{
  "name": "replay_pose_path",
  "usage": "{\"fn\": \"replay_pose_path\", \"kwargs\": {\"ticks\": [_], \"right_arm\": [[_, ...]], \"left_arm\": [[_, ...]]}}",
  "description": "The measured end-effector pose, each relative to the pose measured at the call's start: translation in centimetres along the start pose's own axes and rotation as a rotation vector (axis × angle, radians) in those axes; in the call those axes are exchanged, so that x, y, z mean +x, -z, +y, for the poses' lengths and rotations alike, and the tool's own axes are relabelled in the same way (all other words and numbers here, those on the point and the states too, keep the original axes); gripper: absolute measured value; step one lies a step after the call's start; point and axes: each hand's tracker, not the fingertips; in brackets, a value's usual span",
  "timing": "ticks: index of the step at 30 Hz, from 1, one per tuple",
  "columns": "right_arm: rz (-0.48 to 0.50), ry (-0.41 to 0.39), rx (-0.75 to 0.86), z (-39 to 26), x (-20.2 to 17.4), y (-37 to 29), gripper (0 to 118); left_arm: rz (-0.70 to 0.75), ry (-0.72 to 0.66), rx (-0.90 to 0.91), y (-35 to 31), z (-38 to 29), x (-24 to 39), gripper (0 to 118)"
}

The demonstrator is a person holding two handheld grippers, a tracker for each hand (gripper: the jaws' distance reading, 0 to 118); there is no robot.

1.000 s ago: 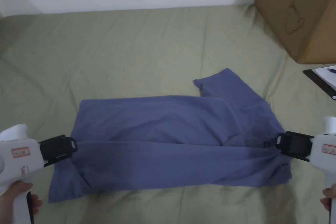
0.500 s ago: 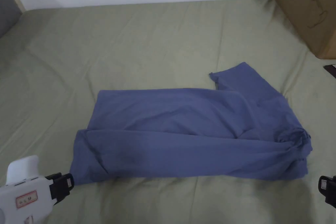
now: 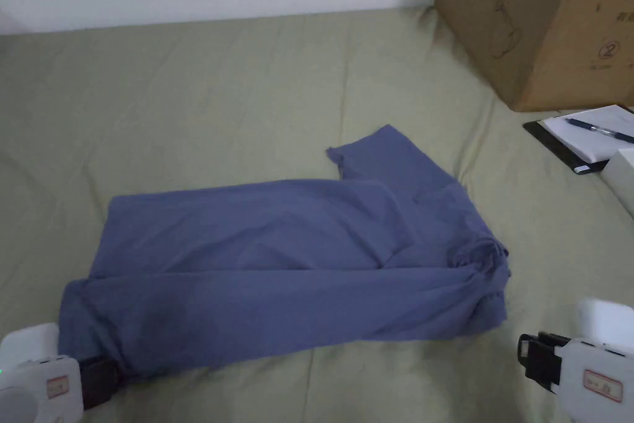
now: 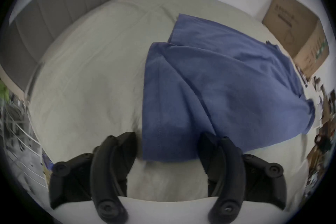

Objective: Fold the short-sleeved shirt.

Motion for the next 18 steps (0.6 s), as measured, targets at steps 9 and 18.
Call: {"fn": "replay_pose_path", "kwargs": {"ticks": [9, 18], "right_arm": [[0.037, 0.026, -0.017, 2.3, -1.0, 4.9, 106], [0.049, -0.050, -0.061, 2.5, -3.5, 8.0, 12]], "left_arm": [[-0.072, -0.071, 0.010, -1.0, 1.2, -1.2, 6], [-0.124, -0.071, 0.026, -2.5, 1.9, -1.9, 6]]}}
